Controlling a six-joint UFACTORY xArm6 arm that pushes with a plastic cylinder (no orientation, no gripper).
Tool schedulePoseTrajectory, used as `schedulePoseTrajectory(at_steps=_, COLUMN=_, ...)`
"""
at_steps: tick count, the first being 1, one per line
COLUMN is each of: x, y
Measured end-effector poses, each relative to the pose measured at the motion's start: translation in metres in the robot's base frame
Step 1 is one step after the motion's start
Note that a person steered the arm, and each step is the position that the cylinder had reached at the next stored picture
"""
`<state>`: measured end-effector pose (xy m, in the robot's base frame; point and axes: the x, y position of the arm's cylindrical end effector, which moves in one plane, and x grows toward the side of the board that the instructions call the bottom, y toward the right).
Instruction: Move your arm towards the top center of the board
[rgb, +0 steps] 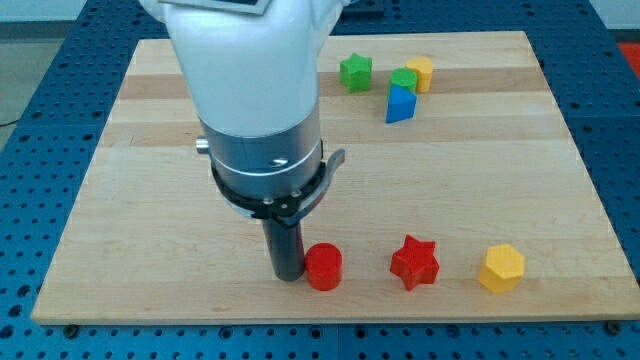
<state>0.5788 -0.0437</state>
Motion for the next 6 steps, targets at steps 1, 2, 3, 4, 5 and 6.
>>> schedulePoseTrajectory(at_steps=1, x=0.000, y=0.006)
schedulePoseTrajectory(at_steps=2, x=0.000, y=-0.010)
schedulePoseTrajectory(at_steps=3, x=-0.032, y=-0.058)
schedulePoseTrajectory(at_steps=4, x=-0.120, y=-0.109)
schedulePoseTrajectory(at_steps=5, x=-0.224, y=-0.140)
schedulePoseTrajectory(at_steps=6, x=-0.325, y=-0.123)
